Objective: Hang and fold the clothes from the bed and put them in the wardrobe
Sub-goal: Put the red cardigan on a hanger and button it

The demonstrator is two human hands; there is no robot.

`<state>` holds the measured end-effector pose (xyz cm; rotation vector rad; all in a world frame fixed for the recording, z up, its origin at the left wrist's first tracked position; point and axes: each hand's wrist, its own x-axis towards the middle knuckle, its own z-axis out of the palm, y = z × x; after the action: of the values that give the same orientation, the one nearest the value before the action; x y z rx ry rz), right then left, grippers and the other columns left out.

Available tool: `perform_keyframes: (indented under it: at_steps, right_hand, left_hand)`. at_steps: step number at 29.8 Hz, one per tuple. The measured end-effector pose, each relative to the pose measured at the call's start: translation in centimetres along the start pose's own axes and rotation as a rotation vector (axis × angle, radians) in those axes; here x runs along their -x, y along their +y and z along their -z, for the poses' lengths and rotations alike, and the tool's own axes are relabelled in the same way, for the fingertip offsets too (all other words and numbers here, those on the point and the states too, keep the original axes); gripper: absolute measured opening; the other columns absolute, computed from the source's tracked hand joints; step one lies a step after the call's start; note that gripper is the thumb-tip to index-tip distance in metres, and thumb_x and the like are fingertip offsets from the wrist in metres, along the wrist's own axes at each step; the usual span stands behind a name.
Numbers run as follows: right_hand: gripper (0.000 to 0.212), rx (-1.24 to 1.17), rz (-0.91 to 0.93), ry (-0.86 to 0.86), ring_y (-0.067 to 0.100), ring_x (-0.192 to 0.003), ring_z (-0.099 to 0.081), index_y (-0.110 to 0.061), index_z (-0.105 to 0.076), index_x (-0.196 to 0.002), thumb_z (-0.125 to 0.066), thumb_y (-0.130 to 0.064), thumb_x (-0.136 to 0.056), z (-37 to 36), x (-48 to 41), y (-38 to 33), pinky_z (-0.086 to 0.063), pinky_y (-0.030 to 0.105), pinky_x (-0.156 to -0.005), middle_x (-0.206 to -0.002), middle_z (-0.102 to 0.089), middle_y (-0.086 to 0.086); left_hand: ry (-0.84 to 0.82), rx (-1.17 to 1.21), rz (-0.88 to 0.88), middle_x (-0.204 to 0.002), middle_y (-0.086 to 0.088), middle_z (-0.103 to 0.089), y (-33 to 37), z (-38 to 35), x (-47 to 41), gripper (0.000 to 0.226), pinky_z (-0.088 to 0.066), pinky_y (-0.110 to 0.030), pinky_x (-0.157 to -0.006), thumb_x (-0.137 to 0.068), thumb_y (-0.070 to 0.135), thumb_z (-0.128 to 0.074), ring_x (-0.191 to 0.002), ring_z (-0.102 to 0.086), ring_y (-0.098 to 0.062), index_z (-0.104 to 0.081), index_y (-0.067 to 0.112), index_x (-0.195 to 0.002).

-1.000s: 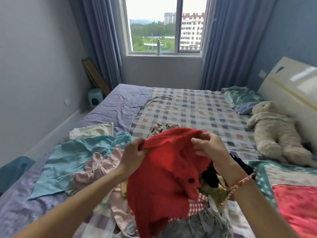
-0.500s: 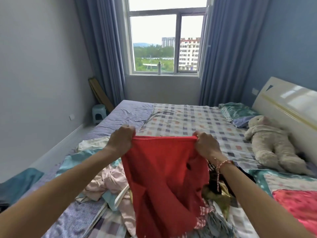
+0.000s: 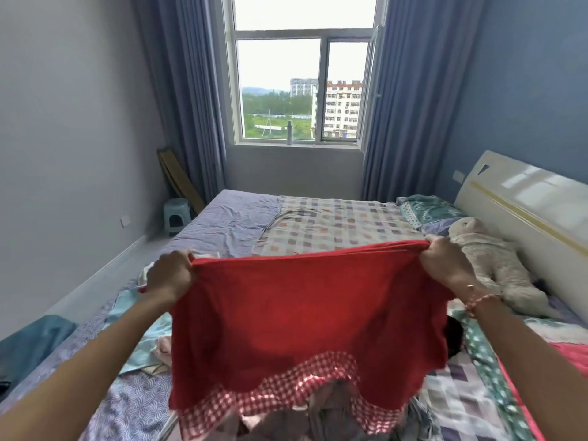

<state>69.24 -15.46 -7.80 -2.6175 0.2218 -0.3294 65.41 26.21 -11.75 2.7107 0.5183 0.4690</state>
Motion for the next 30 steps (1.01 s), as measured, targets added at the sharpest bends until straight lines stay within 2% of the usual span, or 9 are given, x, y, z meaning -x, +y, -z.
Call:
perform_keyframes:
  at_steps: [5, 9, 11, 14, 17, 20, 23, 25, 30]
  right_hand:
    - [0.011, -0.349, -0.059, -0.182, 0.017, -0.061, -0.048, -0.016, -0.057, -0.071, -0.060, -0.012, -0.081, 4.2, 0.0, 0.8, -0.038, 0.014, -0.046, -0.070, -0.054, 0.006]
    - [0.073, -0.464, -0.222, -0.380, 0.031, -0.079, -0.061, -0.010, -0.068, -0.092, -0.074, -0.026, -0.021, 6.6, -2.2, 1.3, -0.053, 0.038, -0.072, -0.089, -0.066, 0.017]
    - [0.096, -0.536, -0.229, -0.455, 0.031, -0.087, -0.062, 0.003, -0.060, -0.113, -0.079, -0.025, -0.024, 6.7, -2.8, 0.5, -0.051, 0.042, -0.084, -0.102, -0.066, 0.023]
    - [0.011, -0.733, -0.193, -0.385, 0.005, -0.042, -0.059, 0.006, -0.059, -0.085, -0.058, -0.005, -0.084, 3.2, -3.3, -3.0, -0.050, 0.015, -0.046, -0.084, -0.063, 0.028]
    - [0.011, -0.931, -0.357, -0.303, 0.003, -0.053, -0.063, -0.007, -0.054, -0.080, -0.048, -0.007, -0.090, -7.6, -4.1, -4.5, -0.055, 0.019, -0.056, -0.082, -0.055, 0.013]
    - [0.020, -0.947, -0.432, -0.345, 0.025, -0.079, -0.065, -0.010, -0.063, -0.079, -0.073, -0.019, -0.065, -21.8, -6.1, -3.4, -0.054, 0.041, -0.079, -0.084, -0.067, 0.011]
    - [0.013, -0.863, -0.442, -0.750, 0.018, -0.065, -0.051, -0.009, -0.057, -0.081, -0.062, 0.004, -0.082, -26.0, -0.9, -3.2, -0.039, 0.026, -0.061, -0.075, -0.058, 0.009]
    - [0.013, -0.719, -0.458, -0.927, 0.015, -0.057, -0.044, -0.005, -0.051, -0.089, -0.052, 0.008, -0.088, -28.8, -0.2, -1.7, -0.034, 0.024, -0.053, -0.069, -0.046, 0.009]
    - [0.025, -0.542, -0.491, -1.064, 0.010, -0.030, -0.048, -0.006, -0.048, -0.075, -0.039, 0.010, -0.091, -37.6, -4.5, -1.0, -0.041, 0.018, -0.035, -0.063, -0.043, 0.010]
  left_hand:
    - [-0.252, -0.011, -0.026, -0.067, -0.013, -0.061, -1.7, 6.2, 1.1, 0.010, -0.040, -0.027, -0.059, -0.068, 0.020, -0.063, -0.069, -0.059, -0.028, -0.065, 0.010, -0.066]
    - [-0.853, 0.175, 0.116, -0.079, -0.020, -0.071, -2.1, 10.1, -1.0, 0.062, -0.056, -0.040, -0.071, -0.037, 0.036, -0.078, -0.071, -0.067, -0.033, -0.071, 0.000, -0.087]
    - [-0.951, 0.153, 0.124, -0.078, -0.021, -0.071, -0.4, 10.3, -2.0, 0.044, -0.057, -0.036, -0.060, -0.056, 0.023, -0.077, -0.061, -0.068, -0.030, -0.068, -0.003, -0.090]
    - [-0.808, -0.064, 0.070, -0.085, -0.014, -0.068, 3.0, 6.5, -4.8, 0.013, -0.051, -0.017, -0.050, -0.087, 0.013, -0.056, -0.055, -0.064, -0.016, -0.063, 0.003, -0.091]
    - [-0.697, -0.440, -0.007, -0.128, -0.011, -0.055, 4.5, -2.7, -6.4, 0.049, -0.045, -0.025, -0.095, -0.082, 0.029, -0.052, -0.113, -0.056, -0.024, -0.054, 0.006, -0.125]
    - [-0.768, -0.389, 0.066, -0.133, -0.014, -0.052, 3.4, -14.1, -5.2, 0.043, -0.035, -0.034, -0.104, -0.090, 0.017, -0.044, -0.126, -0.047, -0.026, -0.048, 0.003, -0.130]
    - [-0.841, -0.006, 0.290, -0.064, -0.005, -0.067, 1.9, -19.8, -0.9, 0.014, -0.051, -0.022, -0.063, -0.090, 0.011, -0.050, -0.076, -0.069, -0.008, -0.059, 0.004, -0.082]
    - [-0.788, 0.228, 0.471, -0.032, 0.007, -0.046, 0.5, -22.5, 0.2, 0.025, -0.035, -0.015, -0.031, -0.093, 0.009, -0.052, -0.027, -0.046, 0.001, -0.051, 0.007, -0.068]
    - [-0.754, 0.428, 0.732, -0.043, -0.003, -0.045, -4.2, -28.1, 0.0, 0.036, -0.024, -0.010, -0.027, -0.097, 0.009, -0.044, -0.020, -0.036, -0.004, -0.046, 0.006, -0.061]
